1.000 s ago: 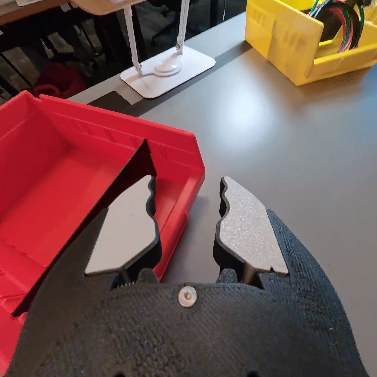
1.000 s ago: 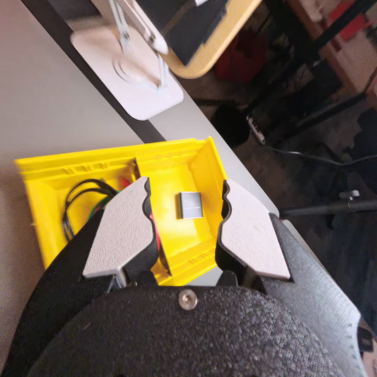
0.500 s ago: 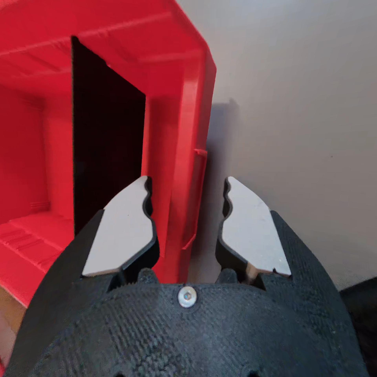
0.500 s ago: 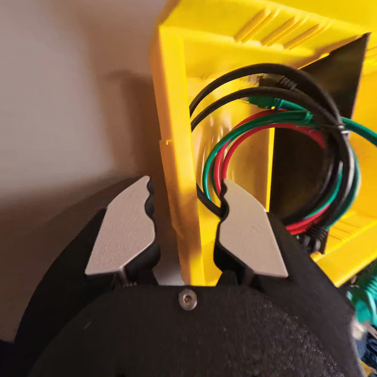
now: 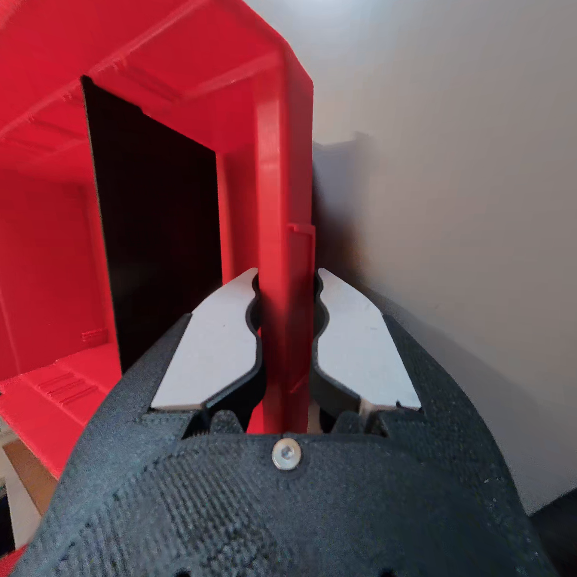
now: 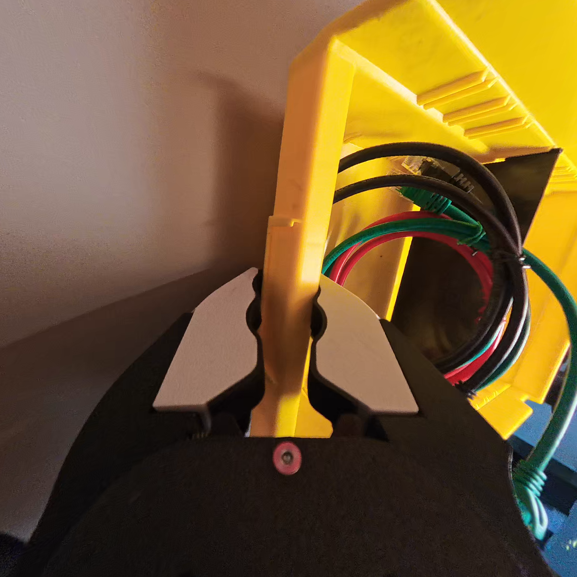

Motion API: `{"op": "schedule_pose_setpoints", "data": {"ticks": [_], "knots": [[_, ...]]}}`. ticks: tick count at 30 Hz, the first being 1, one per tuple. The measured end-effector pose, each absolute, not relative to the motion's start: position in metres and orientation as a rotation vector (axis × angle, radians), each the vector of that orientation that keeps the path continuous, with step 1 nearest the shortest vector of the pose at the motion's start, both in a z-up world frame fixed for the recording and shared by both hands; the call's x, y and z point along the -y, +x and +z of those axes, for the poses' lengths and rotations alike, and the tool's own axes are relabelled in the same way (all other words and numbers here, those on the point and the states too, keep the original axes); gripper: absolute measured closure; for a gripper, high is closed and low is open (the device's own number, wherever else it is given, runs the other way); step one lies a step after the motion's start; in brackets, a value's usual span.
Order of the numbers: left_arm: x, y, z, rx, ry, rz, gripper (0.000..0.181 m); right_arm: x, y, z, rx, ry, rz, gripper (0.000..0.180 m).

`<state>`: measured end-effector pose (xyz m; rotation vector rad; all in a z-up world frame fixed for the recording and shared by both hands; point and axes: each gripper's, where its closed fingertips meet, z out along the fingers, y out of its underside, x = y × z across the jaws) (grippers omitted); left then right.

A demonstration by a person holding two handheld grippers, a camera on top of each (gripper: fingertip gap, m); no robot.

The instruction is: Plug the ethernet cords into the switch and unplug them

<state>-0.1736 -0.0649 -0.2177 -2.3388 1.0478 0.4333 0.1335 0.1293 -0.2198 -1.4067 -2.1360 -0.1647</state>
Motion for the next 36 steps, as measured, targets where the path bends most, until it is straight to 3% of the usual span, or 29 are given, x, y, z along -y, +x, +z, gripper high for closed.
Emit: {"op": "schedule_pose_setpoints", "data": {"ticks": [12,21,27,31,34,36], "knots": [[0.008,-0.066,-0.212,-1.223,-2.086,0.368,0.149,-0.049,0.124,-0.213,2.097,-1.161,-0.126,0.148],[0.034,0.008,-0.154,-0.657,-1.898,-0.114,0.139,-0.032,0.188,-0.107,1.227,-1.452,0.458,0.14],[0.001,0.043,-0.162,-0.196,-1.928,-0.38,0.138,-0.09,0.226,-0.134,0.928,-1.729,0.407,0.118],[-0.029,0.053,-0.179,-0.046,-1.96,-0.423,0.134,-0.105,0.209,-0.16,0.909,-1.891,0.559,0.127],[-0.041,0.053,-0.177,0.002,-1.946,-0.348,0.144,-0.113,0.206,-0.171,0.89,-1.893,0.525,0.159],[-0.045,0.052,-0.178,0.022,-1.952,-0.29,0.151,-0.115,0.21,-0.169,0.877,-1.875,0.466,0.164]]}}
